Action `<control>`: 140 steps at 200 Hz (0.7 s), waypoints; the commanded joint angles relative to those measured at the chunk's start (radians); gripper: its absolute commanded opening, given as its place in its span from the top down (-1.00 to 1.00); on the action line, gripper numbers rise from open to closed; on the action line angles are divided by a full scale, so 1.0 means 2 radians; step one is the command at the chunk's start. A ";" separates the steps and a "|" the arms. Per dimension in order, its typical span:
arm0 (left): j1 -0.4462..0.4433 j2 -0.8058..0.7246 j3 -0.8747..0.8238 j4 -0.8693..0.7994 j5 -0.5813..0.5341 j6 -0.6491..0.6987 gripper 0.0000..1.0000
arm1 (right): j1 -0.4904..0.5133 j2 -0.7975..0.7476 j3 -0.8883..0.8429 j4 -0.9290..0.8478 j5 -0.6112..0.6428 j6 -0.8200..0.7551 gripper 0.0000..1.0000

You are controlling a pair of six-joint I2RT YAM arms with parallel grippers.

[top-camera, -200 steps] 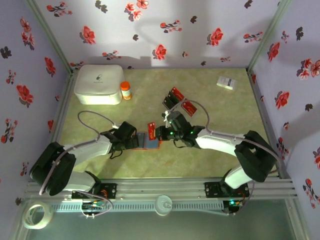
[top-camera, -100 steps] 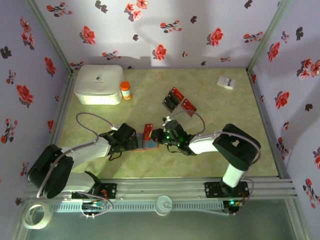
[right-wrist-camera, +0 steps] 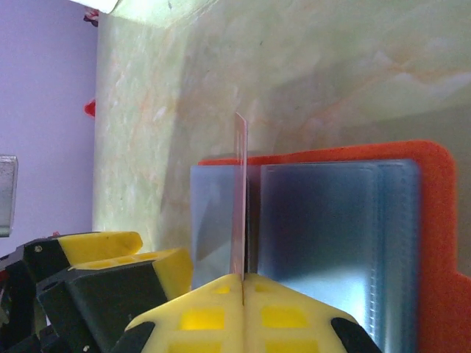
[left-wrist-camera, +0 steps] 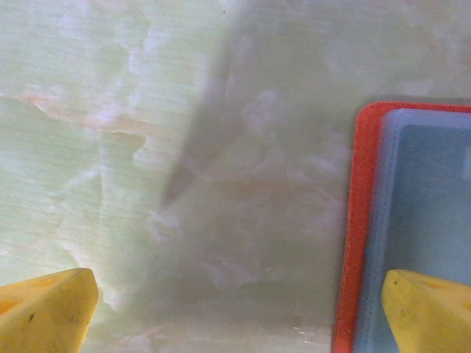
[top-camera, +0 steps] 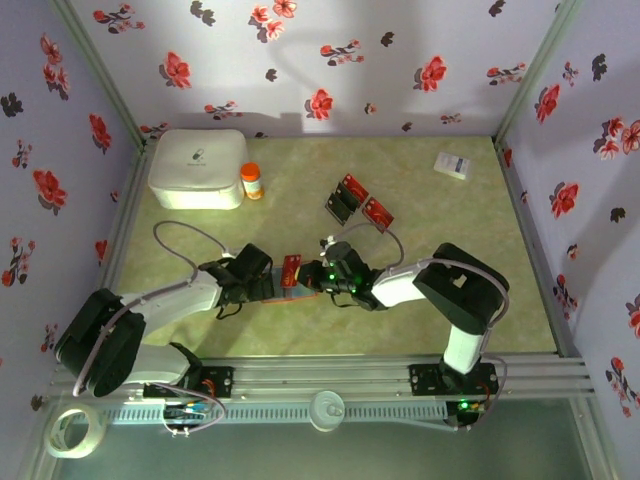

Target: Put the credit cards into the card holder

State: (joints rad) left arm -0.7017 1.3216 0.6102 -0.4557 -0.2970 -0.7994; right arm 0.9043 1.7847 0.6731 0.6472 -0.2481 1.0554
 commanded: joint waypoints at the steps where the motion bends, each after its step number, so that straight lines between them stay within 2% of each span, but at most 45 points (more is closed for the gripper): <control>1: 0.006 -0.007 0.030 -0.035 -0.017 0.024 -0.99 | 0.005 0.011 0.013 -0.021 -0.015 -0.010 1.00; 53: 0.017 0.012 0.050 -0.028 -0.002 0.045 -0.99 | 0.005 0.009 0.012 -0.032 -0.012 -0.014 1.00; 140: 0.018 0.049 0.031 0.000 0.003 0.044 -0.99 | 0.003 -0.001 0.014 -0.021 -0.019 -0.012 1.00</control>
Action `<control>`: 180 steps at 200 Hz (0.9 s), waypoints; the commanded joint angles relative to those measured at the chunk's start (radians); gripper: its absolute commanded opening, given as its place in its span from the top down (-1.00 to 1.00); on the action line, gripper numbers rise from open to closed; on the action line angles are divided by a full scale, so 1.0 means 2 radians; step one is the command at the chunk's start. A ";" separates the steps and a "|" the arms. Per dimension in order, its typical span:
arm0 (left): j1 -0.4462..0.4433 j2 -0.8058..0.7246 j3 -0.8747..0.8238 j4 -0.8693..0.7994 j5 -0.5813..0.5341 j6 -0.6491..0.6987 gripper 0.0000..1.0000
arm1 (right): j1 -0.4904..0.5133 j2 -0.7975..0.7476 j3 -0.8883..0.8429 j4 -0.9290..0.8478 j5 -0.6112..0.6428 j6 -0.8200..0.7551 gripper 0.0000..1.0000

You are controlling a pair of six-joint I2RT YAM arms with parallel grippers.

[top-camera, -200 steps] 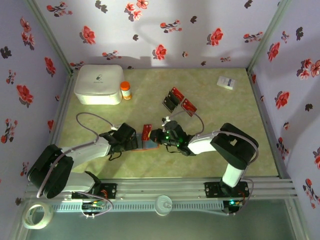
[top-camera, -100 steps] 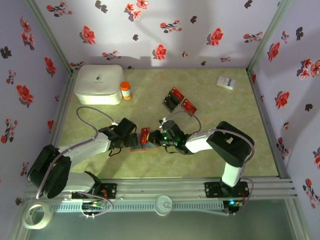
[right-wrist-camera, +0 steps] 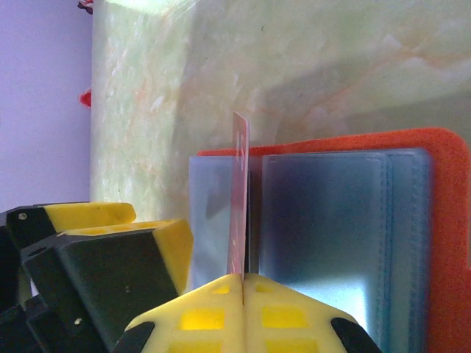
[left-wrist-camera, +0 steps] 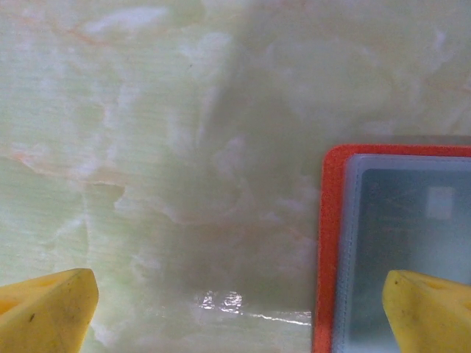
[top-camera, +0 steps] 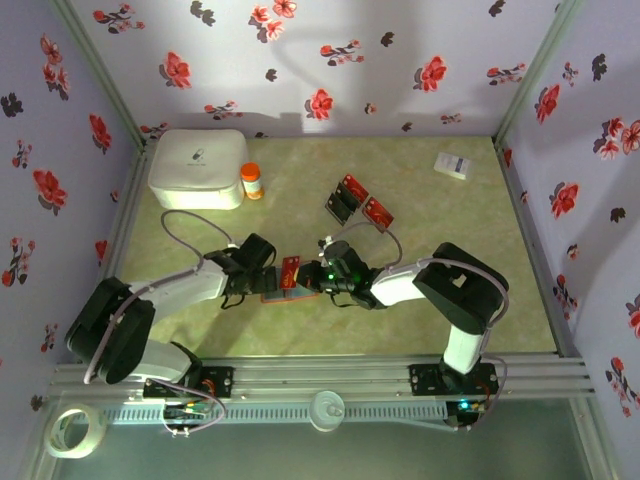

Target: Put the credit cards into the card holder

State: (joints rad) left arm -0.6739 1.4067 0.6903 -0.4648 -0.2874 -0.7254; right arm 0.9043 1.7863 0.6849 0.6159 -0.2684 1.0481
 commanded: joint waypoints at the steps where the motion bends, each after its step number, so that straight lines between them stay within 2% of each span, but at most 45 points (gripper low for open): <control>1: 0.003 0.006 -0.010 0.005 -0.002 0.007 -0.99 | 0.003 -0.002 0.008 -0.005 -0.009 -0.008 1.00; 75: 0.004 0.002 -0.024 0.008 -0.010 0.001 -0.99 | -0.023 -0.058 -0.022 0.006 0.006 -0.024 1.00; 180: 0.004 0.001 -0.028 0.008 -0.011 -0.002 -0.99 | -0.022 -0.013 -0.046 0.087 0.010 -0.008 1.00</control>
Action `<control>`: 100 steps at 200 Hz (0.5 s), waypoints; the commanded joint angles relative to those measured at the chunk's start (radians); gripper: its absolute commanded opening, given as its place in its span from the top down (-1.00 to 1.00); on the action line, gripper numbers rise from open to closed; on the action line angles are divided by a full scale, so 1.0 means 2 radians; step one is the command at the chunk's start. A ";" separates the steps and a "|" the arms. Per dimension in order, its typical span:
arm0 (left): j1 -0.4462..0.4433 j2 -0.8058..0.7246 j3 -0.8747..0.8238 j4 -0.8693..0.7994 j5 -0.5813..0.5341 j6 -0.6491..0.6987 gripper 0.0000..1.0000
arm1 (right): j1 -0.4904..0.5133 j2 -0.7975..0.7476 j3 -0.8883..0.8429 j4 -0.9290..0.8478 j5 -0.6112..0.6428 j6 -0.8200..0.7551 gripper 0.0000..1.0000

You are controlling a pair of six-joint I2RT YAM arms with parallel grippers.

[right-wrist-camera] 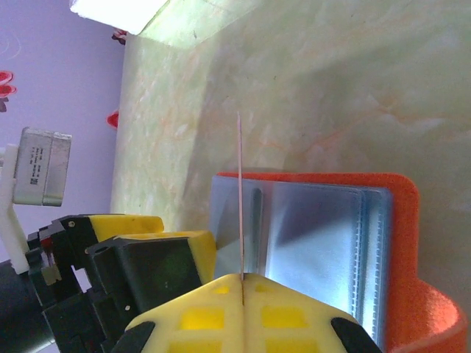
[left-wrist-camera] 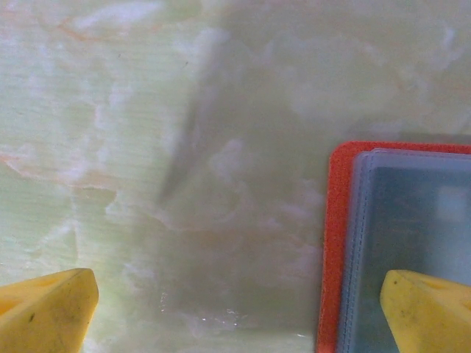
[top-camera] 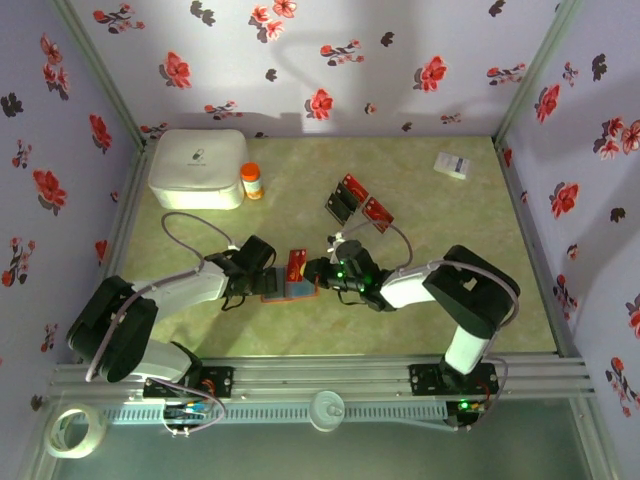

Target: Put the credit cards into the card holder

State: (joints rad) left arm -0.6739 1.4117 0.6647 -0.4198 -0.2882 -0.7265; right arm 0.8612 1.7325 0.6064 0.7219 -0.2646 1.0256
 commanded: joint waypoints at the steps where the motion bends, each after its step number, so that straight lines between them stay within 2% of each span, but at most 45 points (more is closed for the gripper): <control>1: 0.004 -0.002 -0.015 -0.014 -0.011 -0.002 -0.99 | -0.001 0.015 -0.006 0.035 0.008 0.003 1.00; 100: 0.004 -0.003 -0.017 -0.014 -0.011 -0.002 -0.99 | 0.005 0.044 -0.007 0.065 0.000 0.018 1.00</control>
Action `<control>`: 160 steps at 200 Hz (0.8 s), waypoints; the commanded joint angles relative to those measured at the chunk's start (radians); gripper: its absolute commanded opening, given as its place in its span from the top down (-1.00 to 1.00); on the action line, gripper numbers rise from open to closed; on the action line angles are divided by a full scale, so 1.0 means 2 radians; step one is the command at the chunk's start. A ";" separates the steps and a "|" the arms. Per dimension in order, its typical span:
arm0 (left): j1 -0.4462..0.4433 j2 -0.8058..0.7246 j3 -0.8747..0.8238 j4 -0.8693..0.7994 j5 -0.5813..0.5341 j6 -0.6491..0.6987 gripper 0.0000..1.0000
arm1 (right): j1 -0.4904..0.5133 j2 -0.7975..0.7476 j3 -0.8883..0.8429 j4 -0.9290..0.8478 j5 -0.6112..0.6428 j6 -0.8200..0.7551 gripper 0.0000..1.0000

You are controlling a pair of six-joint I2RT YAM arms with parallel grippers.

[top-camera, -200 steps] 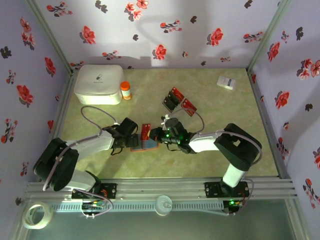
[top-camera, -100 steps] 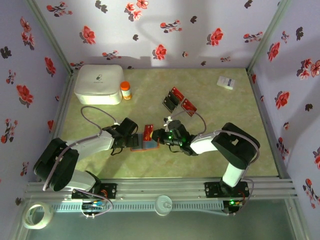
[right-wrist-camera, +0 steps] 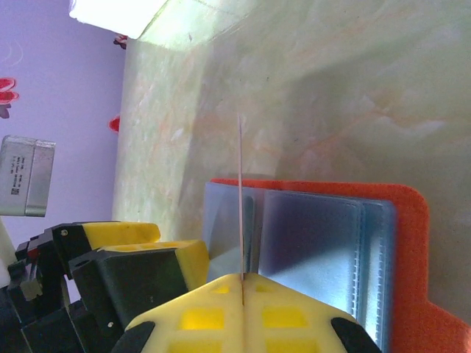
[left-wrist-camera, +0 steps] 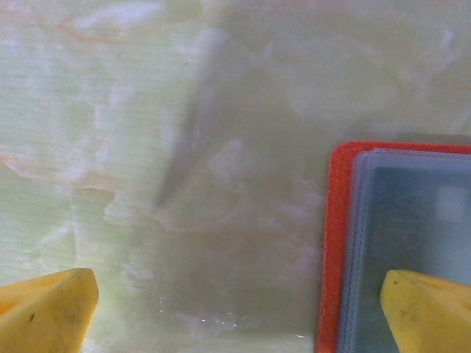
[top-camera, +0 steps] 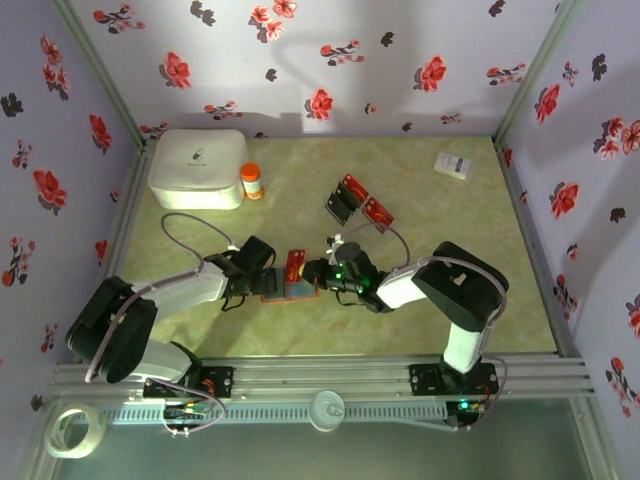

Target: Put the credit cards into the card holder

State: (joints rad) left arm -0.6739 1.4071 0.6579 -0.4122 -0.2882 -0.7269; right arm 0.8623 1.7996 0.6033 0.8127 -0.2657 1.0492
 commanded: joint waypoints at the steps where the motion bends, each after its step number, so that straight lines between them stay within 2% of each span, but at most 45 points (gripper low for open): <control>1: 0.004 -0.001 -0.013 -0.018 -0.011 -0.002 -0.99 | 0.004 0.011 -0.006 0.019 0.000 0.006 1.00; 160: 0.004 -0.005 -0.014 -0.018 -0.010 -0.004 -0.99 | 0.014 0.023 -0.029 0.043 0.004 0.016 1.00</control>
State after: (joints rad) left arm -0.6739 1.4048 0.6552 -0.4099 -0.2886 -0.7269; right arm 0.8829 1.8462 0.5739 0.8909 -0.2699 1.0763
